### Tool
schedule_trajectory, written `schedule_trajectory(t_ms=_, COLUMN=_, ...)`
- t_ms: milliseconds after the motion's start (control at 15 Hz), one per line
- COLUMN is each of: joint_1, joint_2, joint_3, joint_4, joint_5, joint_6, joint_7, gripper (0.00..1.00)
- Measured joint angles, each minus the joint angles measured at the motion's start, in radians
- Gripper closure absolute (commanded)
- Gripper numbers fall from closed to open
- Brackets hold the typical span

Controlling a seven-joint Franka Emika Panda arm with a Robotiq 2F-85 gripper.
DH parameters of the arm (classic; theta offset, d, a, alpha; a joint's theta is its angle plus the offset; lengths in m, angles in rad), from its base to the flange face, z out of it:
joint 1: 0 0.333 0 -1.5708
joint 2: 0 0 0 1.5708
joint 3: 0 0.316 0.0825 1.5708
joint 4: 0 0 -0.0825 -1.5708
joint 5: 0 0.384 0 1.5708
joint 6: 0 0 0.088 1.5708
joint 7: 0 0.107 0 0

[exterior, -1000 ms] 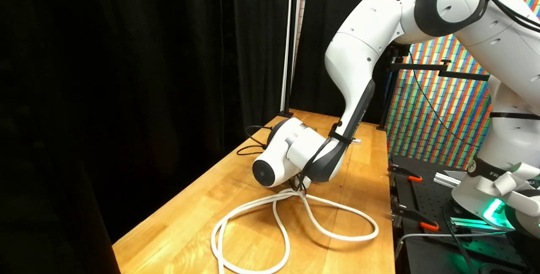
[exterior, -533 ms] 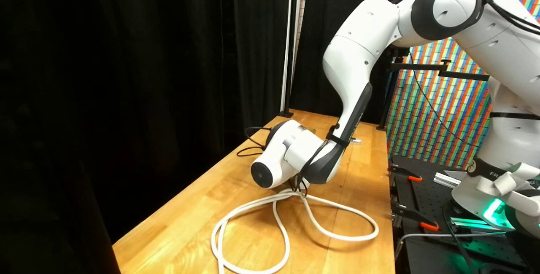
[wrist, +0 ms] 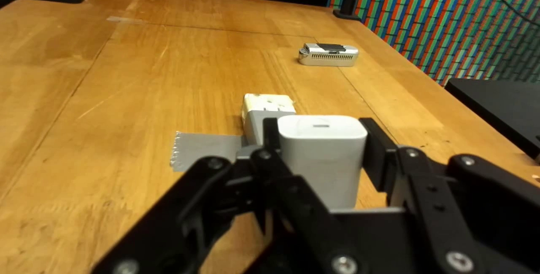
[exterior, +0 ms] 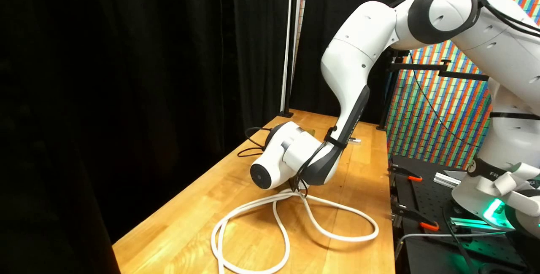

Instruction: Plug the charger head into the extension cable

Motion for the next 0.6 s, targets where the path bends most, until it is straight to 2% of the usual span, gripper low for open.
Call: schedule_trajectory(t_ms=600, joint_1=0.001, joint_2=0.001, joint_3=0.004, joint_4=-0.002, joint_5=-0.006, joint_6=-0.003, joint_7=-0.013, gripper=0.77)
